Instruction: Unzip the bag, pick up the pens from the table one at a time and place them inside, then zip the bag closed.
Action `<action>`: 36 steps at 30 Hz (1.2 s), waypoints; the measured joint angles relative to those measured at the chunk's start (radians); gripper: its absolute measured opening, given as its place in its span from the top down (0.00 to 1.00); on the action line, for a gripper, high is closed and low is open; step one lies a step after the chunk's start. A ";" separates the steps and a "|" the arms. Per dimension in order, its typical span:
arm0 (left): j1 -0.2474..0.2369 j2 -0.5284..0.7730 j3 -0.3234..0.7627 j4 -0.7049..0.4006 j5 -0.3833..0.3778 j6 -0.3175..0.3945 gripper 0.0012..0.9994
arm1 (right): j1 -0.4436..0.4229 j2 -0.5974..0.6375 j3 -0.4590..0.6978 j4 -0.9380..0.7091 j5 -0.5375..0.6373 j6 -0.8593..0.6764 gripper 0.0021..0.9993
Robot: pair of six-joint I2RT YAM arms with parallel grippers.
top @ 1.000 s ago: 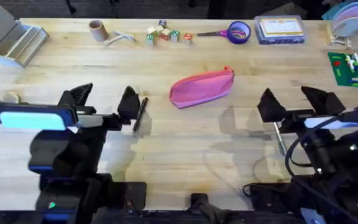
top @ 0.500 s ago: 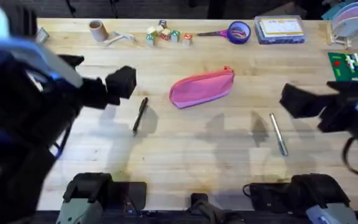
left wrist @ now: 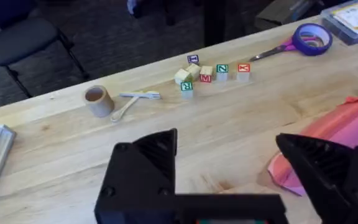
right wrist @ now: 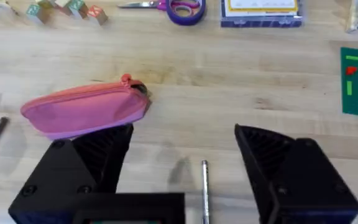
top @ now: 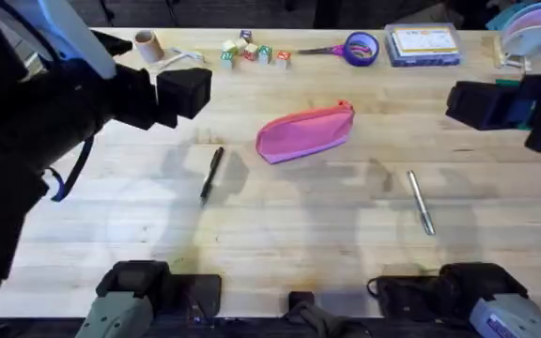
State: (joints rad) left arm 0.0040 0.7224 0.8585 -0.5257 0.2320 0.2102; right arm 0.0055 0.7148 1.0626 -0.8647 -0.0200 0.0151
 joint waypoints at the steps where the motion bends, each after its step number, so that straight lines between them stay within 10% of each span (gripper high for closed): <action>1: 0.000 0.003 0.000 -0.006 0.007 0.008 0.01 | 0.000 0.003 0.000 -0.002 0.000 0.000 0.00; 6: 0.000 0.012 0.000 -0.056 0.067 0.118 0.01 | 0.000 0.007 0.000 -0.004 0.000 0.000 0.00; 19: 0.000 0.163 0.000 -0.150 0.395 0.681 0.01 | 0.000 0.007 0.001 -0.005 0.000 0.003 0.00; 36: 0.000 0.328 0.000 -0.121 0.531 0.767 0.01 | 0.000 0.007 0.001 -0.005 0.000 0.003 0.00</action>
State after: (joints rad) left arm 0.0040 1.0506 0.8585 -0.6472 0.7633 0.9774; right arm 0.0053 0.7216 1.0634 -0.8696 -0.0204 0.0181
